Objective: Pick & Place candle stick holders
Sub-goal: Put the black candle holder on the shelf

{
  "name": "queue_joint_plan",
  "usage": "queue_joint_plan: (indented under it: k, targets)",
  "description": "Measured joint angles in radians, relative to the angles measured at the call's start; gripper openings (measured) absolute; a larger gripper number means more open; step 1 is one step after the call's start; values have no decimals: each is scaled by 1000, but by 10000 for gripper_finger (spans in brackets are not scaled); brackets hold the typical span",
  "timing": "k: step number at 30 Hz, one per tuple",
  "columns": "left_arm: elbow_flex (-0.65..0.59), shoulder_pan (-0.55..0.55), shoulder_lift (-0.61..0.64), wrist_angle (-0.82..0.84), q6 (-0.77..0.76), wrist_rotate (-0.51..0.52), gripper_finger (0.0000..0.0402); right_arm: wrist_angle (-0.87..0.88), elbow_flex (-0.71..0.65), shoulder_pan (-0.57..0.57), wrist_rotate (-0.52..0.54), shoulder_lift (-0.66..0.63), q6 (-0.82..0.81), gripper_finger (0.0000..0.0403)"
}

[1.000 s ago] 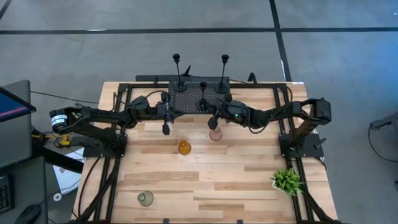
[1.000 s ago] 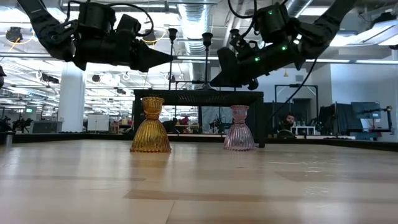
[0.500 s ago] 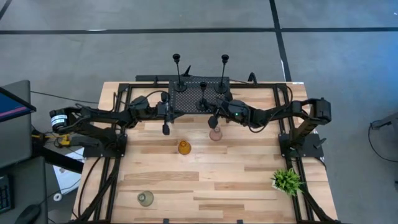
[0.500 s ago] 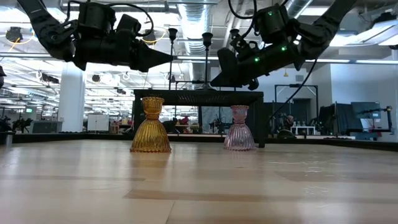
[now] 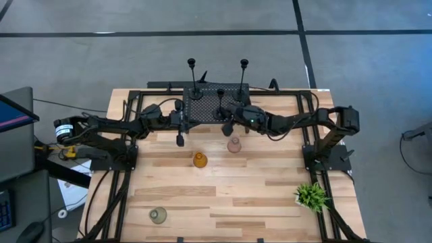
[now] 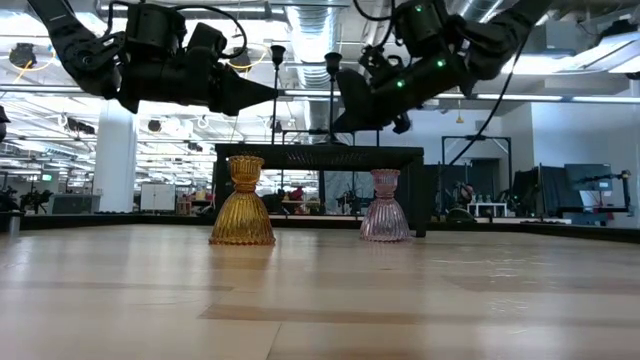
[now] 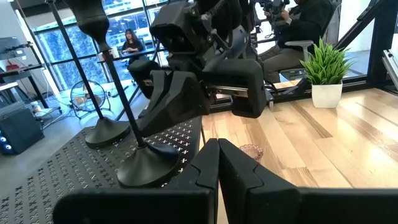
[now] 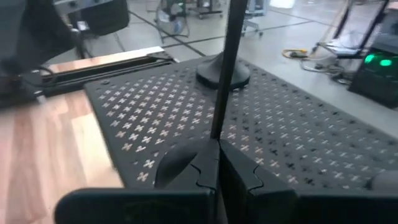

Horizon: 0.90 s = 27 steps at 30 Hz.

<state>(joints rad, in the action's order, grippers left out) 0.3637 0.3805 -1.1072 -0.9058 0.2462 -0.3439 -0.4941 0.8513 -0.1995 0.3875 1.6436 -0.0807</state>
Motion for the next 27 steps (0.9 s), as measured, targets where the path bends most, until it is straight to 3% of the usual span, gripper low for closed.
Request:
queue_joint_plan:
  k: [20, 27]
  targets:
    - [0, 0, 0, 0, 0, 0, 5, 57, 28, 7, 38, 0, -69, 0]
    - [0, 0, 0, 0, 0, 0, 5, 95, 28, 9, 101, 0, -104, 0]
